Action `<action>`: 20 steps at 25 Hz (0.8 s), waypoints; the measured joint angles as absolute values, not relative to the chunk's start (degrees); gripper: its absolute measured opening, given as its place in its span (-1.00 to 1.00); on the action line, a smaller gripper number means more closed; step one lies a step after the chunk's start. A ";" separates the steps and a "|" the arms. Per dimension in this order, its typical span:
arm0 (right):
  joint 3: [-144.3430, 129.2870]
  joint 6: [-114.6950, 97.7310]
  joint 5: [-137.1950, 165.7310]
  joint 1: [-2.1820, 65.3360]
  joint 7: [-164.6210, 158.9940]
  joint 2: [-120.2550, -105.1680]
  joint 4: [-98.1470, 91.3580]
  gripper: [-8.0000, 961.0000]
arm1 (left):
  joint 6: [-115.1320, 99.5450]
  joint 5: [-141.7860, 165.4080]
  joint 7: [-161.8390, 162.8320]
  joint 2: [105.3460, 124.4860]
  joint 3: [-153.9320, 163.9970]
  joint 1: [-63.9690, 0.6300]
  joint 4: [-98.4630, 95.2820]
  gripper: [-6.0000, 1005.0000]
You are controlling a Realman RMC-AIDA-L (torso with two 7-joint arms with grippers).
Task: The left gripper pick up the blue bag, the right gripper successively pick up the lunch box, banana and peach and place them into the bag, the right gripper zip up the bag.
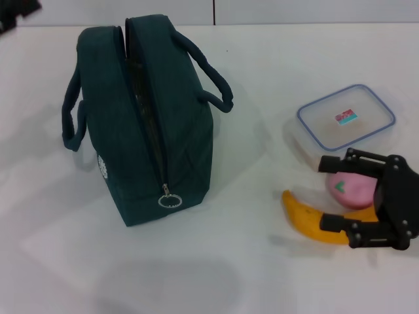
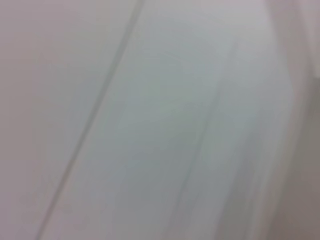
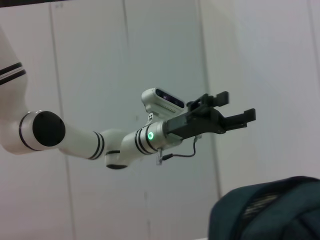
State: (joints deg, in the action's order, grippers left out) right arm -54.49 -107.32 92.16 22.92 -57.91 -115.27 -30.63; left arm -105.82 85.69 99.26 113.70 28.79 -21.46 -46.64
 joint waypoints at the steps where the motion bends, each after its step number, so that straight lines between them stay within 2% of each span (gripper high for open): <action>1: -54.15 -107.32 92.11 22.68 -57.62 -115.25 -30.45 0.69 | -103.59 86.74 101.80 113.01 28.83 -22.77 -46.81 0.72; 4: -52.80 -106.99 92.04 21.87 -55.81 -115.19 -29.01 0.69 | -100.24 91.51 108.15 111.99 28.91 -25.98 -47.16 0.72; 7: -51.55 -106.67 92.02 21.73 -54.63 -115.16 -27.55 0.69 | -98.55 99.47 114.09 111.74 28.91 -28.94 -49.23 0.72; 12: -50.46 -106.61 91.94 21.60 -54.39 -115.13 -27.01 0.69 | -98.28 114.79 122.88 113.03 29.78 -32.16 -57.26 0.72; 20: -49.55 -106.04 91.92 21.36 -54.31 -115.11 -26.65 0.69 | -98.11 116.97 127.41 114.40 30.37 -31.06 -64.36 0.71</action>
